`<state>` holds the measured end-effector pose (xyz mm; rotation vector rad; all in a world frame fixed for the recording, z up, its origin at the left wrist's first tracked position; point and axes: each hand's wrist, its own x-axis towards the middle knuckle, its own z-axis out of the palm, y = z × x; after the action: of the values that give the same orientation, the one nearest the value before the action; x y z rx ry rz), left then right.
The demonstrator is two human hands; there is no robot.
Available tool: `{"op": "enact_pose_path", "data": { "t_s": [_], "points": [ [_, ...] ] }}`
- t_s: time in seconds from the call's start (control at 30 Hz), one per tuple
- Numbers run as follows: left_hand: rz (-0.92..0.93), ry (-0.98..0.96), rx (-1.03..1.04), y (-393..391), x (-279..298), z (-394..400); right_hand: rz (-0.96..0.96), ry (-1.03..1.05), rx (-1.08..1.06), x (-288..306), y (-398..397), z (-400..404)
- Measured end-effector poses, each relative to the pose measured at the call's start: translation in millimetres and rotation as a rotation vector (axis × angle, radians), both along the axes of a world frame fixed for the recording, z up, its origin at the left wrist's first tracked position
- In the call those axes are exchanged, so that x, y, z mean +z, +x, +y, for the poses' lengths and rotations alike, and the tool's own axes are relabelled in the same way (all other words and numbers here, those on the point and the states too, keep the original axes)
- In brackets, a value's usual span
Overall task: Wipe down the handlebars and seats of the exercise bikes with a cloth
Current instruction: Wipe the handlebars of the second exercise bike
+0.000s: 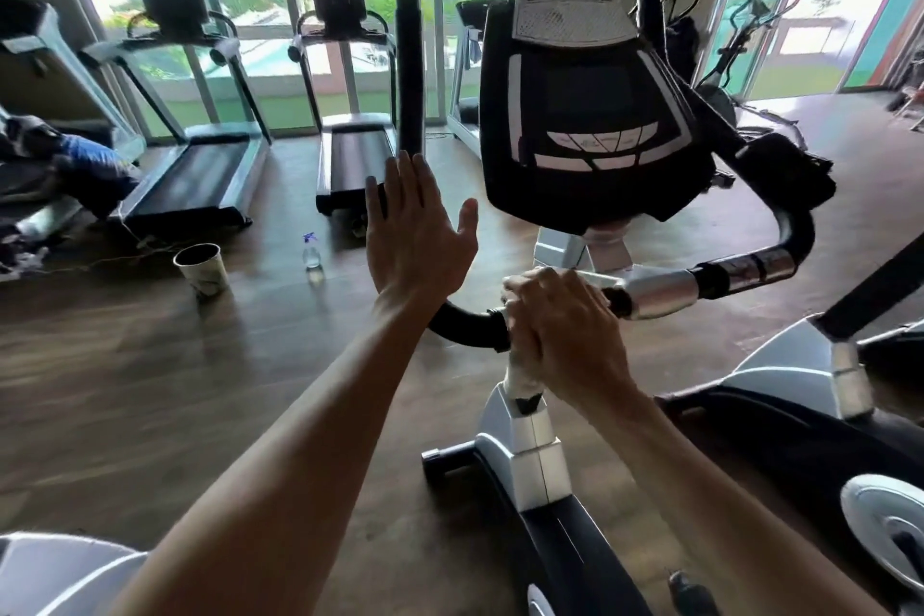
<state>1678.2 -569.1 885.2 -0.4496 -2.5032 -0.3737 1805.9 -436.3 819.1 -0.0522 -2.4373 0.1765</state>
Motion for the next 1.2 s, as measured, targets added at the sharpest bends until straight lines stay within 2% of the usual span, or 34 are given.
{"op": "enact_pose_path", "data": {
  "t_s": [0.07,0.2,0.3,0.4,0.47,0.63,0.73,0.8,0.87,0.97,1.07,1.13,1.2],
  "points": [
    [0.007,0.013,0.009,2.5,-3.1,1.8,-0.049,0.019,0.030,6.6,3.5,24.2],
    [0.010,0.062,0.021,9.5,-8.6,6.7,-0.189,-0.140,-0.102,26.6,-10.4,47.3],
    [0.051,0.047,0.044,11.3,-8.8,8.9,-0.168,-0.058,-0.181,21.6,-15.2,24.4],
    [0.081,0.024,0.046,10.3,-10.6,6.9,-0.101,0.024,0.095,4.9,3.0,41.4],
    [0.100,0.019,0.046,10.6,-12.1,6.9,-0.098,0.001,0.167,5.4,11.5,66.6],
    [0.086,0.042,0.059,11.6,-10.9,10.2,-0.131,-0.103,-0.178,21.1,-12.4,45.9],
    [0.094,0.047,0.049,11.7,-10.5,11.1,-0.161,0.011,-0.257,24.0,-21.2,5.2],
    [0.115,0.042,0.043,9.2,-10.8,8.9,-0.133,0.088,-0.207,14.9,-20.6,-28.0],
    [0.153,0.006,0.005,6.4,-13.7,1.4,-0.075,0.063,-0.035,4.4,-15.4,-44.6],
    [0.192,-0.073,-0.073,4.8,-19.0,-12.1,-0.036,0.098,0.112,1.7,-7.9,-6.0],
    [0.196,-0.097,-0.082,8.7,-20.1,-14.0,-0.089,-0.053,-0.033,12.5,-6.2,37.9],
    [0.182,-0.077,-0.076,11.1,-20.1,-10.1,-0.070,-0.130,-0.144,14.3,-9.5,36.3],
    [0.175,-0.045,-0.071,12.8,-20.6,-7.6,-0.066,-0.106,-0.214,13.8,-12.3,16.3]
  ]
}}
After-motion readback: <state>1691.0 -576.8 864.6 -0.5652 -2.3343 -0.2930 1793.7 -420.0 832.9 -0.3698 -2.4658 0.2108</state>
